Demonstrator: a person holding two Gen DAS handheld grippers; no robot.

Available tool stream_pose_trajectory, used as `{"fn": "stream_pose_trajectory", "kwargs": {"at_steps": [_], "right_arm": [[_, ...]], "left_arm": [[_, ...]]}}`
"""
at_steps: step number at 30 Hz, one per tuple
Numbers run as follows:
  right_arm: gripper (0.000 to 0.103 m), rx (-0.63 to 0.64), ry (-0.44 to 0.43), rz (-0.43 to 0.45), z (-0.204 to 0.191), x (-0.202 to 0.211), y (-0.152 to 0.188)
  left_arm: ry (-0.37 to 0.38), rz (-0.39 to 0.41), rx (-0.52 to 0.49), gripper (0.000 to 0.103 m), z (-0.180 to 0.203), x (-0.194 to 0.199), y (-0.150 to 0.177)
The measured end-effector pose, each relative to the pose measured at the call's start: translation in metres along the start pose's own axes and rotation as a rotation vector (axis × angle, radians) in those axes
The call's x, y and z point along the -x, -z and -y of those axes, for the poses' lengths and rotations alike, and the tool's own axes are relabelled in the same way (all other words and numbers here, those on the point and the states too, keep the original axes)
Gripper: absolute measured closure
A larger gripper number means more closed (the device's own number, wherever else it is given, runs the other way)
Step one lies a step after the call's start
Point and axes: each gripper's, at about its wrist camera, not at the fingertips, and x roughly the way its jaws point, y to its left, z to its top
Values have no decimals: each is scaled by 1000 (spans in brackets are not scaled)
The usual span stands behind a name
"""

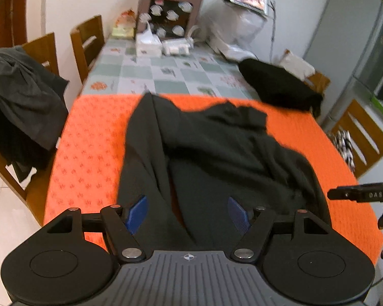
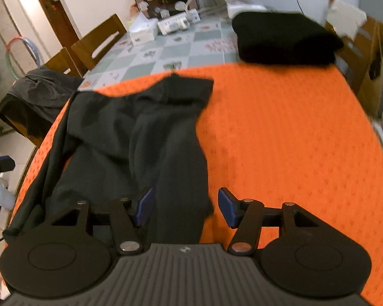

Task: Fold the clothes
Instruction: 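Spread the garment flat with the right gripper while the left gripper grasps its edge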

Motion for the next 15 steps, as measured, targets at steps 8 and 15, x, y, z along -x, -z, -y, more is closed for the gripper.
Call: {"fn": "stream_pose_trajectory", "kwargs": {"at_steps": [8, 15], "right_arm": [[39, -81, -49, -102, -15, -5, 65], [85, -101, -24, -128, -31, -10, 92]], "left_arm": [[-38, -95, 7, 30, 4, -7, 45], [-153, -106, 5, 94, -4, -17, 49]]}}
